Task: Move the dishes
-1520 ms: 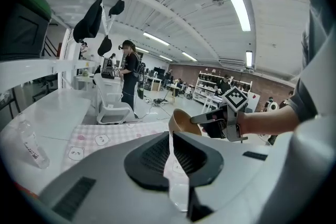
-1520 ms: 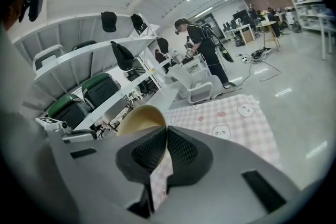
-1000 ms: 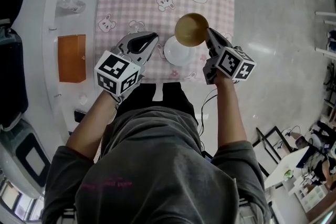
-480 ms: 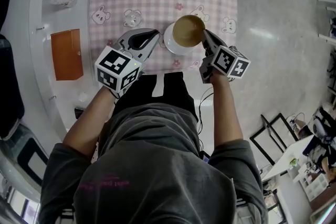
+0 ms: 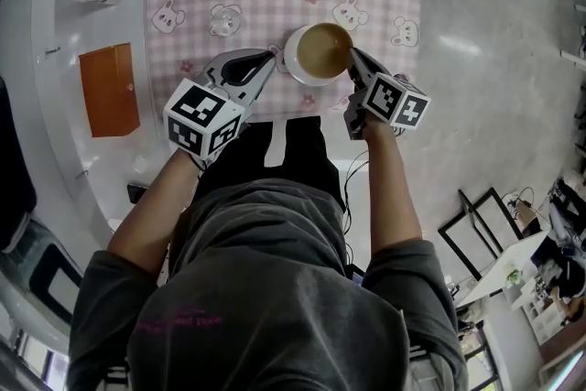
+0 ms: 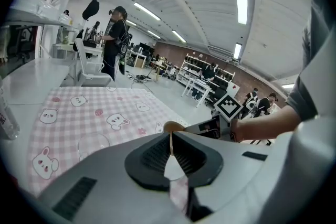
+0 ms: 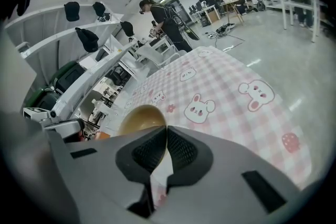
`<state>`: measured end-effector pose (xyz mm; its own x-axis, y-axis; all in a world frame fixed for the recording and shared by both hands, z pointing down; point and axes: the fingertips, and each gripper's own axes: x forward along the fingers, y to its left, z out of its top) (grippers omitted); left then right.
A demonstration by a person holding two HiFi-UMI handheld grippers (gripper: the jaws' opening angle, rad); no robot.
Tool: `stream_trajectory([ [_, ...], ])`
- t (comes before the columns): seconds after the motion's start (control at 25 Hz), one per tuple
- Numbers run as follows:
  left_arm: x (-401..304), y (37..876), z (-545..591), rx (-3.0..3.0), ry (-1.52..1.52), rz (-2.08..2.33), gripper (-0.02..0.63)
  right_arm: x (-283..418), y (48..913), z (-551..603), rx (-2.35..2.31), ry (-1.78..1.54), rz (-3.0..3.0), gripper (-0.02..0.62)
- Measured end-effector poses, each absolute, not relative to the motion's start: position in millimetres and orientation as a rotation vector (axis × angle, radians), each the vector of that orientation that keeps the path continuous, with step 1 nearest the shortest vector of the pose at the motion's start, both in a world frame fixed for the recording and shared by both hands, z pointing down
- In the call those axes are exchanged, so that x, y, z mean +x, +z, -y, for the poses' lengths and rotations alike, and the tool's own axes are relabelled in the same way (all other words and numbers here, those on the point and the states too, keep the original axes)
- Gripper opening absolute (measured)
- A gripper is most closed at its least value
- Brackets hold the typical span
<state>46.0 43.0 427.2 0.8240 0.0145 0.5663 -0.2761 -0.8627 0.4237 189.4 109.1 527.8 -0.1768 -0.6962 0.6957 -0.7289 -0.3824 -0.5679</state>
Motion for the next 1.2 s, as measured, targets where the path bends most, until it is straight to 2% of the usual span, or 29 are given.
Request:
stream_trajectory([
  [0.52, 39.8, 459.7, -48.3, 2.472, 0.826, 0.197, 0.014, 181.1, 576.1, -116.4, 1.931, 1.675, 1.682, 0.012],
  [1.2, 28.4, 470.8, -47.3, 2.452, 0.845, 0.206, 0.014, 175.0, 597.3, -119.0, 1.889, 1.672, 1.626, 0.012],
])
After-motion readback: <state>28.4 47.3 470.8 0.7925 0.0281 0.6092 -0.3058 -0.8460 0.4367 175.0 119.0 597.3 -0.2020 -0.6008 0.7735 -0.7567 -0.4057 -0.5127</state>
